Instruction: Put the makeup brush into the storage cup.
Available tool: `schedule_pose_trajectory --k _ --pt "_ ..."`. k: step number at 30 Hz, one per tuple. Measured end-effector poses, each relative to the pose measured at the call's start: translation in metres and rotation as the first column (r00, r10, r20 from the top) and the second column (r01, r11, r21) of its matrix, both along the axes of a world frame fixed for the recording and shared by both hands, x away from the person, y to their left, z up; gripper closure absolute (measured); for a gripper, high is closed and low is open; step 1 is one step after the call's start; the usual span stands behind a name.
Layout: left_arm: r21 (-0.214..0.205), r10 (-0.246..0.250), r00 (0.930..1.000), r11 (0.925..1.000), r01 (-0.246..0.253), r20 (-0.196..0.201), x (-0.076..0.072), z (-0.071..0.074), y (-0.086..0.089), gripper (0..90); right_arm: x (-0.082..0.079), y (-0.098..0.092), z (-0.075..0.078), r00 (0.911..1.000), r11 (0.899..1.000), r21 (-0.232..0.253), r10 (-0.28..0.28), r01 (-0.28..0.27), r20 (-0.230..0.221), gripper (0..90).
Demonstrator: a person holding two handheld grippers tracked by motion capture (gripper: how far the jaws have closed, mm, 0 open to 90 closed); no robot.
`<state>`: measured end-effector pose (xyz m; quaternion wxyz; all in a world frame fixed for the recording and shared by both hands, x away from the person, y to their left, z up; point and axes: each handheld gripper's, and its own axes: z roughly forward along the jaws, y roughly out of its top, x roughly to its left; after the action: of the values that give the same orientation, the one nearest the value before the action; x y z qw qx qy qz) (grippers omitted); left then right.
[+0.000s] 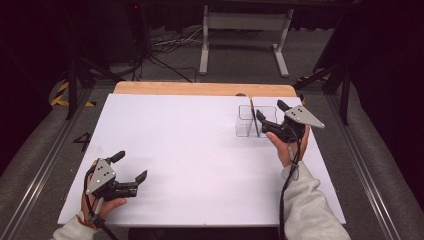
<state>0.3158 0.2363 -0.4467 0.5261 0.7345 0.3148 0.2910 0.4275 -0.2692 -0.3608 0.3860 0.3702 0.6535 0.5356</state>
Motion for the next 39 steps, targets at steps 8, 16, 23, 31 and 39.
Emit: schedule_pose_trajectory --k 8,16,23,31,39 --pt "-0.001 -0.007 1.0 1.0 0.007 -0.003 0.0 0.0 -0.001 5.2 -0.005 0.002 0.0 0.9999 1.0 -0.004 0.007 -0.007 0.012 13.0" --pt "-0.002 -0.007 1.0 1.0 0.007 0.005 -0.001 0.0 -0.001 5.4 -0.013 0.004 0.001 0.9994 1.0 -0.015 0.018 -0.018 0.028 12.3" --pt "-0.003 -0.008 1.0 1.0 0.008 0.005 -0.001 0.0 -0.001 5.4 -0.018 0.006 0.0 0.9989 0.999 -0.018 0.036 -0.035 0.03 12.1" --pt "0.0 -0.017 0.9998 0.9999 0.017 0.007 -0.002 0.001 0.0 5.0 -0.024 0.007 -0.002 0.9987 0.999 -0.013 0.044 -0.043 0.027 11.6" --pt "0.013 -0.032 0.9993 0.9994 0.032 0.017 -0.003 0.001 0.0 3.1 -0.032 0.004 -0.005 0.999 0.999 -0.021 0.044 -0.044 0.01 10.8"
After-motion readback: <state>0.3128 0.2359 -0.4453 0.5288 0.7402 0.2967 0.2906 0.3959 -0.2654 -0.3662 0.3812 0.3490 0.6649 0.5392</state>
